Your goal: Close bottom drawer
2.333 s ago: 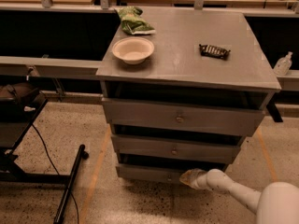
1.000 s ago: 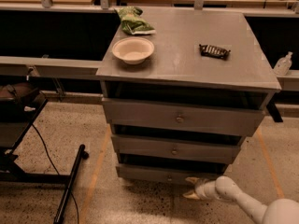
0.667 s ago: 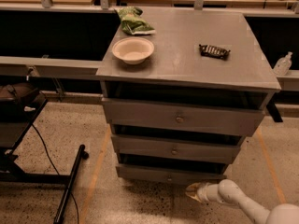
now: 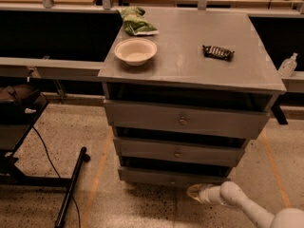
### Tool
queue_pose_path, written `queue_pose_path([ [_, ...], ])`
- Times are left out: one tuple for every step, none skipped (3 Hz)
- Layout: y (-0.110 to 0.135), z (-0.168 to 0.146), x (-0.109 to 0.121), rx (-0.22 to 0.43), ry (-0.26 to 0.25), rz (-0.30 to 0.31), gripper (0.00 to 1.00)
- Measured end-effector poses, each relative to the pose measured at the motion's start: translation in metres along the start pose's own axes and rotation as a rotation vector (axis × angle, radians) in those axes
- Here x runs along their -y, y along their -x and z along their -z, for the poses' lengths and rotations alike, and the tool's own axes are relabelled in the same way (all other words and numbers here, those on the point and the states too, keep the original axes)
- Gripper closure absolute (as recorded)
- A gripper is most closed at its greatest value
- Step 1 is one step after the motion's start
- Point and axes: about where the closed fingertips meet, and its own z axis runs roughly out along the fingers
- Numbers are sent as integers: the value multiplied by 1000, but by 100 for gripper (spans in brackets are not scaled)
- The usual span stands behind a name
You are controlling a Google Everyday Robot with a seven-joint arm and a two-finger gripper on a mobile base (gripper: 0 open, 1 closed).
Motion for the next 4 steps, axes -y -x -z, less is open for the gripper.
queue_pose_path([
  [10, -5, 19, -4, -31, 11, 100],
  [14, -12, 40, -11, -59, 1, 100],
  [13, -13, 44, -10, -65, -7, 100],
  [13, -13, 44, -10, -65, -7, 100],
])
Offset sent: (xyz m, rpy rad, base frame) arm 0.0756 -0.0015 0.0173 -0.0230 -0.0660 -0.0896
